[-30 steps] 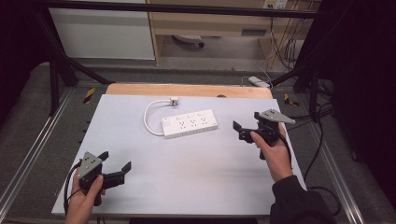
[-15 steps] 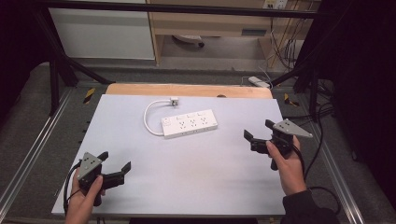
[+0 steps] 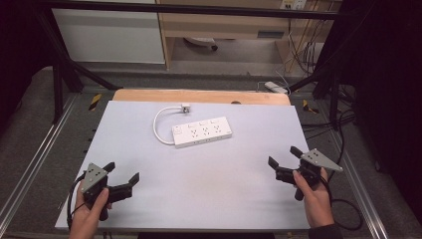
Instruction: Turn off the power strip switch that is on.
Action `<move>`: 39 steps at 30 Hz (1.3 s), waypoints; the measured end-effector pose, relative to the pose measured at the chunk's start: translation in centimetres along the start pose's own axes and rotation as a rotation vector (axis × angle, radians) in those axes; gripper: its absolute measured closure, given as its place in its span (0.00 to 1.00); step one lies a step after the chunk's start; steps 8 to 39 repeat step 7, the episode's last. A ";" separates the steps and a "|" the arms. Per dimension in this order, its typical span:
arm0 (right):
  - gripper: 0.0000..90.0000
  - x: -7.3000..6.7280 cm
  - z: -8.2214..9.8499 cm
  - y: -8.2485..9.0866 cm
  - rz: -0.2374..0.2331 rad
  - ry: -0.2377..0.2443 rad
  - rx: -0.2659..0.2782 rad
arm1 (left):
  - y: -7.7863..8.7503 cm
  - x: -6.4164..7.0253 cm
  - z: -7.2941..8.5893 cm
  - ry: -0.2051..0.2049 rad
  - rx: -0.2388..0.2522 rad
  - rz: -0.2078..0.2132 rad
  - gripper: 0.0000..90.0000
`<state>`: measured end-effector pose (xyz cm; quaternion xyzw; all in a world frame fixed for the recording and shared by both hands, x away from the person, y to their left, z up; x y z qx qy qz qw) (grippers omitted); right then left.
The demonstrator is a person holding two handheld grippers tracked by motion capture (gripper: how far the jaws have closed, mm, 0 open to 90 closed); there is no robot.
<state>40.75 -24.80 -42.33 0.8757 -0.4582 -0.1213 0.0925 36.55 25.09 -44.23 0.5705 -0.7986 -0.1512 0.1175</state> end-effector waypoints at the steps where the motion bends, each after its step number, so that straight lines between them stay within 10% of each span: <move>1: 0.06 -0.1 0.4 0.0 0.000 -0.003 -0.005 | 0.0 0.0 0.0 0.001 0.001 0.000 0.06; 7: 0.06 -1.5 3.5 -1.7 -0.059 -0.025 -0.091 | 0.0 0.0 0.0 0.003 0.003 -0.002 0.06; 39: 0.06 -1.5 3.5 -1.7 -0.059 -0.025 -0.091 | 0.0 0.0 0.0 0.003 0.003 -0.002 0.06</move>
Point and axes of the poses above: each handheld gripper's, and its own axes: y roughly backward along the jaws, z roughly out of its underside, x roughly to its right, the point moved 7 cm from there along -y, roughly forward along the jaws, and after that the axes turned 7 degrees about -z, right-handed, at the moved point
